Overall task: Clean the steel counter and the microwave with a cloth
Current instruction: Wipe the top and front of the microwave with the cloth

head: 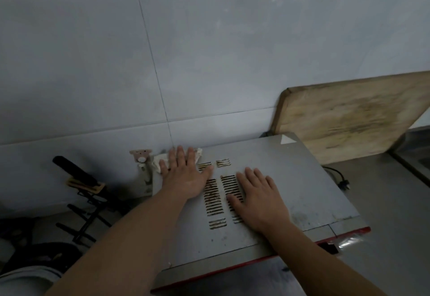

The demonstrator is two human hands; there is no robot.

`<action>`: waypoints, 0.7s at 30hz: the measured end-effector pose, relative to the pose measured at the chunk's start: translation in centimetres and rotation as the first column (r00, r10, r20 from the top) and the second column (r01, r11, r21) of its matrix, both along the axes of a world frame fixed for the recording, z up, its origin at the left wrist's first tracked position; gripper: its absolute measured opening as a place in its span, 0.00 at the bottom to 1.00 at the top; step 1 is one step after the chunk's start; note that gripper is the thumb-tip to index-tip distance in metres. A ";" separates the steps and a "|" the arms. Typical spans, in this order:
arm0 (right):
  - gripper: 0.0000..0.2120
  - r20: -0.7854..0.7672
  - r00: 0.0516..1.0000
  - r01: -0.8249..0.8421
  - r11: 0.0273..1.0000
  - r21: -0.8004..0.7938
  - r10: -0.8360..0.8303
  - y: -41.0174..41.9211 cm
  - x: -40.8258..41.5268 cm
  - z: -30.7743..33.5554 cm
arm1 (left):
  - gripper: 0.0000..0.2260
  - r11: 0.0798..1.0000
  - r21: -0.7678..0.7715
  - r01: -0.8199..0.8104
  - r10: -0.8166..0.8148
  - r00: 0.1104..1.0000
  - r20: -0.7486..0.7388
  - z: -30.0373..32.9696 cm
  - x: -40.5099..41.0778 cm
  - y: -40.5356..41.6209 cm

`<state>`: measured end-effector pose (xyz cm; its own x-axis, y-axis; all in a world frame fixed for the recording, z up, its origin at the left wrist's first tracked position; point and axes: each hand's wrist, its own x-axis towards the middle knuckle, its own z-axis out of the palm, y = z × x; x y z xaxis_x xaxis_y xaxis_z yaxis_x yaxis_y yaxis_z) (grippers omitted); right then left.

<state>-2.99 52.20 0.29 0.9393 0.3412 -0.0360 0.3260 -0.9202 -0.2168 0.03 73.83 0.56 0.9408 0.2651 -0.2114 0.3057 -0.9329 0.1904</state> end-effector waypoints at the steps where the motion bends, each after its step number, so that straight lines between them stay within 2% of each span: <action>1: 0.37 -0.002 1.000 0.001 1.000 0.003 -0.001 0.0 0.1 0.0 | 0.41 1.000 0.009 0.013 -0.013 1.000 0.016 -0.1 0.5 0.1; 7: 0.36 0.011 1.000 0.011 1.000 0.008 -0.011 -0.1 0.1 -0.1 | 0.35 0.996 0.004 0.084 -0.084 0.996 0.012 0.0 -0.8 0.3; 13: 0.35 0.017 1.000 -0.002 1.000 -0.002 0.002 -0.1 0.1 -0.1 | 0.31 0.978 -0.051 0.204 -0.203 0.979 0.016 0.5 -9.6 -2.4; 17: 0.36 0.017 1.000 -0.007 1.000 -0.012 0.007 -0.2 0.2 -0.3 | 0.31 0.957 -0.021 0.288 -0.288 0.957 -0.013 0.3 -16.9 -3.7; 19: 0.35 0.019 1.000 -0.007 1.000 -0.016 0.007 -0.2 0.3 -0.3 | 0.32 0.960 -0.045 0.276 -0.278 0.960 -0.023 0.5 -18.1 -3.8; 21: 0.35 0.026 1.000 -0.009 1.000 -0.019 0.010 -0.1 0.3 -0.4 | 0.32 0.960 0.007 0.281 -0.280 0.959 -0.036 -0.4 -18.0 -3.5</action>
